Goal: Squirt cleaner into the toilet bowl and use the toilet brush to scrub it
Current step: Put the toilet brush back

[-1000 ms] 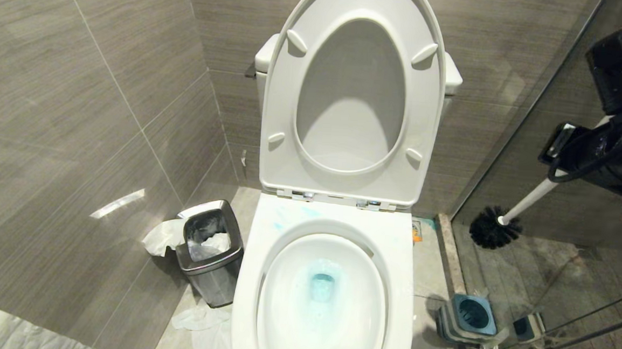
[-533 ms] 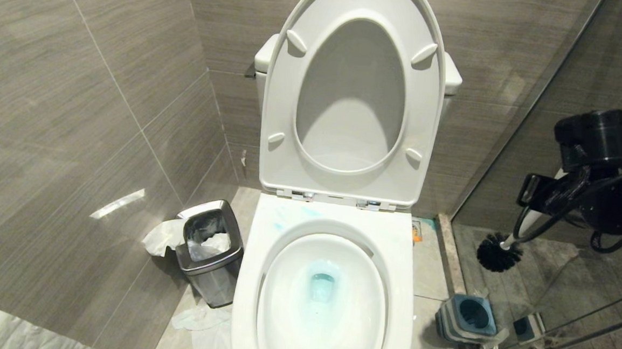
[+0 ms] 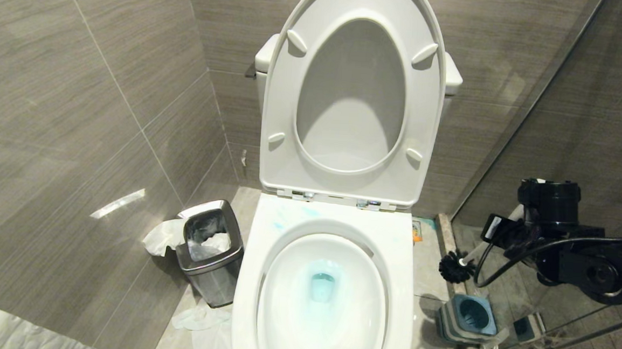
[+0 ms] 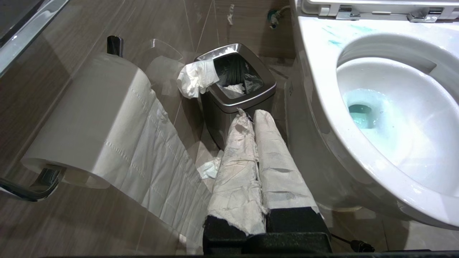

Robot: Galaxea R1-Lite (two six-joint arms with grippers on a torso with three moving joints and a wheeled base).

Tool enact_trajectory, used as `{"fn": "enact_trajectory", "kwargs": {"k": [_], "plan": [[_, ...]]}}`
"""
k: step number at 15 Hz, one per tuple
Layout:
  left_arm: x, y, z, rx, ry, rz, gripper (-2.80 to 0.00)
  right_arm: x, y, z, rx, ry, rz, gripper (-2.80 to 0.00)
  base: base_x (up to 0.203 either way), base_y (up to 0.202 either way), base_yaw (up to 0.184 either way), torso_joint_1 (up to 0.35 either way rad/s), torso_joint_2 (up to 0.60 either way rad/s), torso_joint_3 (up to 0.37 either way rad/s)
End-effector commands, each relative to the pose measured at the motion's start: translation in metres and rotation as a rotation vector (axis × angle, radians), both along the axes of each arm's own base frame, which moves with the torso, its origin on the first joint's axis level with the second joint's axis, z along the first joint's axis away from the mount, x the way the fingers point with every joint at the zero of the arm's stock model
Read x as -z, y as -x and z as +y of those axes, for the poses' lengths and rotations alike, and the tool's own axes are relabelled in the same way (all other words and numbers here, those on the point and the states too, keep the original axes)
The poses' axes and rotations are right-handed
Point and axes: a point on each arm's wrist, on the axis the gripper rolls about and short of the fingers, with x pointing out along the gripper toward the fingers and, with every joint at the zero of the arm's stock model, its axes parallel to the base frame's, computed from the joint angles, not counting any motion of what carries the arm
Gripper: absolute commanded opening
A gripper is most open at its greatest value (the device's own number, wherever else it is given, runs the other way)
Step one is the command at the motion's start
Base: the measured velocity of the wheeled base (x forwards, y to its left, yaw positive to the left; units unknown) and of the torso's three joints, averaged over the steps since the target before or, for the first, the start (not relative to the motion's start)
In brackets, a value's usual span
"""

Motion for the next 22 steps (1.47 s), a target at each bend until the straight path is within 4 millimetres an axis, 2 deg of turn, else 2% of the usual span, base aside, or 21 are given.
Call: {"fn": "enact_trajectory", "kwargs": {"k": [1, 6, 9, 15, 19, 22], "plan": [[0.0, 0.0, 0.0, -0.001, 0.0, 0.0, -2.8, 0.029, -0.005, -0.012, 0.027, -0.018, 0.057, -2.8, 0.0, 0.0, 0.0, 0.0, 0.0, 0.0], [0.0, 0.0, 0.0, 0.0, 0.0, 0.0, -2.8, 0.052, 0.013, -0.022, 0.074, -0.127, 0.124, -2.8, 0.0, 0.0, 0.0, 0.0, 0.0, 0.0], [0.0, 0.0, 0.0, -0.001, 0.0, 0.0, -2.8, 0.064, 0.013, -0.036, 0.132, -0.144, 0.154, -2.8, 0.0, 0.0, 0.0, 0.0, 0.0, 0.0], [0.0, 0.0, 0.0, 0.0, 0.0, 0.0, -2.8, 0.054, 0.013, -0.05, 0.153, -0.092, 0.117, -2.8, 0.0, 0.0, 0.0, 0.0, 0.0, 0.0], [0.0, 0.0, 0.0, 0.0, 0.0, 0.0, -2.8, 0.073, 0.006, -0.067, 0.181, -0.058, 0.136, -2.8, 0.0, 0.0, 0.0, 0.0, 0.0, 0.0], [0.0, 0.0, 0.0, 0.0, 0.0, 0.0, -2.8, 0.095, 0.006, -0.077, 0.207, -0.064, 0.199, -2.8, 0.0, 0.0, 0.0, 0.0, 0.0, 0.0]]}}
